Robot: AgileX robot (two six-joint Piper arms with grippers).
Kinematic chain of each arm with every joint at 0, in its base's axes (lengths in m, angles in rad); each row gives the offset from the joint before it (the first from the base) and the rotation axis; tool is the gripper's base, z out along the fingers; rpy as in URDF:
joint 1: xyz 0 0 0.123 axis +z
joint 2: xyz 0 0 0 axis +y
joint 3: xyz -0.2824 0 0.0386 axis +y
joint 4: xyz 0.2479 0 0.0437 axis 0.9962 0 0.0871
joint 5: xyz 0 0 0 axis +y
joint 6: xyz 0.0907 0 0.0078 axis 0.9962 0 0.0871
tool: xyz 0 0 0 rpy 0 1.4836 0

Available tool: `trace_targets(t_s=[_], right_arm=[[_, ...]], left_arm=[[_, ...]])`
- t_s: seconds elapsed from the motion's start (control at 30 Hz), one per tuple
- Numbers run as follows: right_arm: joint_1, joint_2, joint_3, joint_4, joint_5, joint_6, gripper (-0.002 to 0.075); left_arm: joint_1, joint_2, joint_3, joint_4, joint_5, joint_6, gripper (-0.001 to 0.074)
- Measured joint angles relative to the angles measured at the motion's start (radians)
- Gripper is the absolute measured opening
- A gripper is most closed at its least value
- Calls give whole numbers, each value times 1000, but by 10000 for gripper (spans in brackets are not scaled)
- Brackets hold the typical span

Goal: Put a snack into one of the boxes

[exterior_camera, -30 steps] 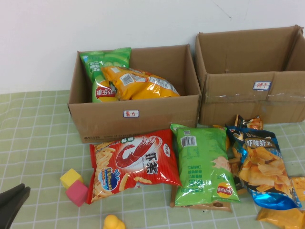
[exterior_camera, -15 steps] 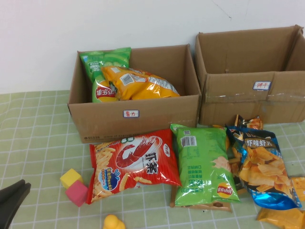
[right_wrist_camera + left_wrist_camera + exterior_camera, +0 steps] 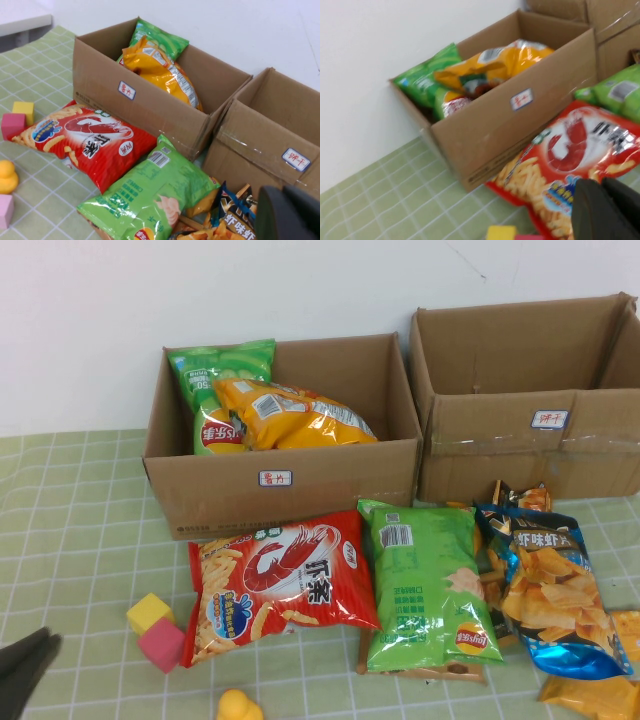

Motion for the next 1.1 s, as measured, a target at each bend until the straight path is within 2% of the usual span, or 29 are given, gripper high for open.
trace_targets(t_s=[0.13, 0.23, 0.27, 0.37, 0.47, 0.57, 0.77, 1.1], right_arm=[[0, 0, 0, 0, 0, 0, -2], [0, 0, 0, 0, 0, 0, -2], [0, 0, 0, 0, 0, 0, -2], [0, 0, 0, 0, 0, 0, -2], [0, 0, 0, 0, 0, 0, -2], [0, 0, 0, 0, 0, 0, -2], [0, 0, 0, 2, 0, 0, -2], [0, 0, 0, 14, 2, 0, -2]], left_arm=[[68, -82, 62, -23, -9, 35, -1], [170, -148, 125, -135, -70, 140, -1], [247, -188, 162, -258, -124, 260, -1], [378, -247, 227, -449, -205, 437, -1], [481, -285, 291, -581, -266, 524, -1], [563, -311, 320, -702, -252, 578, -1], [624, -334, 320, -870, -33, 667, -1], [632, -336, 316, -878, -12, 709, -1]])
